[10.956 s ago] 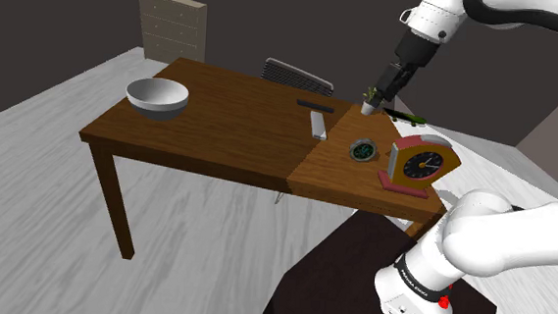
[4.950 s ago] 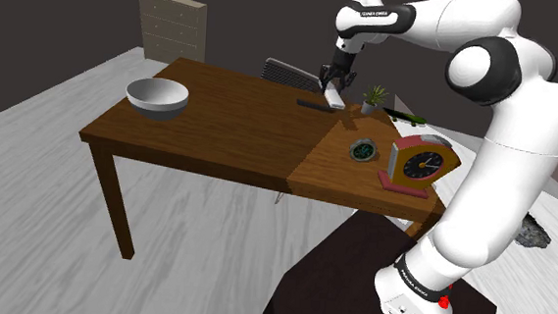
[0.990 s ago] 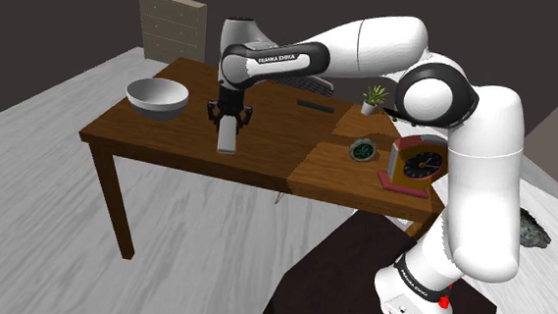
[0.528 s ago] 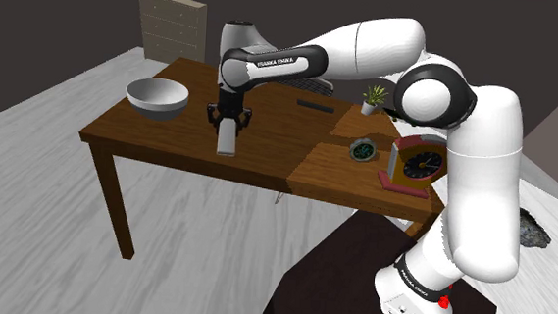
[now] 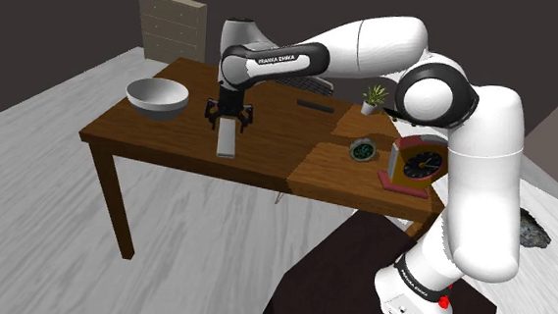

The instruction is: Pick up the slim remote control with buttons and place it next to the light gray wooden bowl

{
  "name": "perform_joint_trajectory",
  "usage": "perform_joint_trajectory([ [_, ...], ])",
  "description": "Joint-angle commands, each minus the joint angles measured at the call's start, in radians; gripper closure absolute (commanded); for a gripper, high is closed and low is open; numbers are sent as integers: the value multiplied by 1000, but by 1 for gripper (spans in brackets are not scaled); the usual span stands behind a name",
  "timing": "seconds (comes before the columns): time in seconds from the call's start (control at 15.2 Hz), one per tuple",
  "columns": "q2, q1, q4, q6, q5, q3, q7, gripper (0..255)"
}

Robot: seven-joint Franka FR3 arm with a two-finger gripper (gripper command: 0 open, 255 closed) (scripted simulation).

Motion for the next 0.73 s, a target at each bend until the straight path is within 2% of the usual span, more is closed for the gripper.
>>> perform_joint_trajectory([
  [0.0,-13,1,29,-41,0,0,0,0],
  [0.13,-28,1,66,-93,1,1,-1,0],
  [0.66,-28,1,66,-93,1,1,-1,0],
])
